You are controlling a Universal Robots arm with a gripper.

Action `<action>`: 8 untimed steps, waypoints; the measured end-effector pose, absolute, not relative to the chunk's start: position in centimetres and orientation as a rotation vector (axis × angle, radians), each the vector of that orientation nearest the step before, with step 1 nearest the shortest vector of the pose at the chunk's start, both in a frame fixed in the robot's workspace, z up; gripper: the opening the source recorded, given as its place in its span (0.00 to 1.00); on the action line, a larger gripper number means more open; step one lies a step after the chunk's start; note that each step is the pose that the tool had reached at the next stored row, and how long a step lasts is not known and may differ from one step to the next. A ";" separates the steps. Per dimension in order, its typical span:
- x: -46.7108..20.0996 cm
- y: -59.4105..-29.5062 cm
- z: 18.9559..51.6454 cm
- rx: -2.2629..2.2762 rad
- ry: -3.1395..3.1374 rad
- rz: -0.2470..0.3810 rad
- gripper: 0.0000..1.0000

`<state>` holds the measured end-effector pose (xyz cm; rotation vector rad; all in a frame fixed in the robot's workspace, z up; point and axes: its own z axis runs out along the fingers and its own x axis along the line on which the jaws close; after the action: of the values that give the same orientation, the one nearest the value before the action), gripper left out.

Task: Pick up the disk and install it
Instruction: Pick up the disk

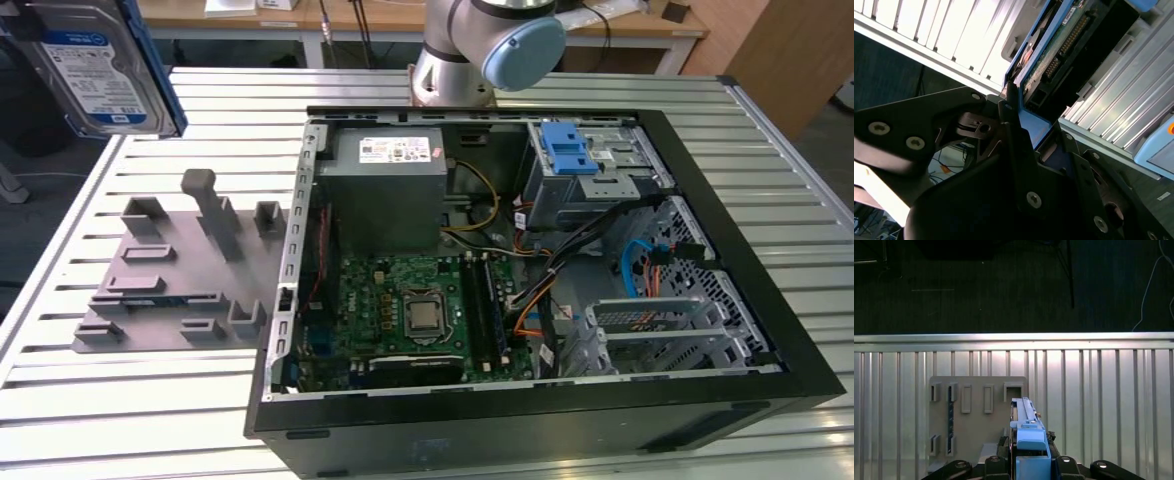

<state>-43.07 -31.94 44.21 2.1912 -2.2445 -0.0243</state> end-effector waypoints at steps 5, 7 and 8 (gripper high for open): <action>-43.1 -31.9 44.3 2.191 -2.245 -0.024 0.36; -43.1 -31.9 44.3 2.191 -2.245 -0.024 0.36; -43.1 -31.9 44.3 2.191 -2.245 -0.024 0.36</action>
<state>-43.07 -31.94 44.34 2.1913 -2.2447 -0.0243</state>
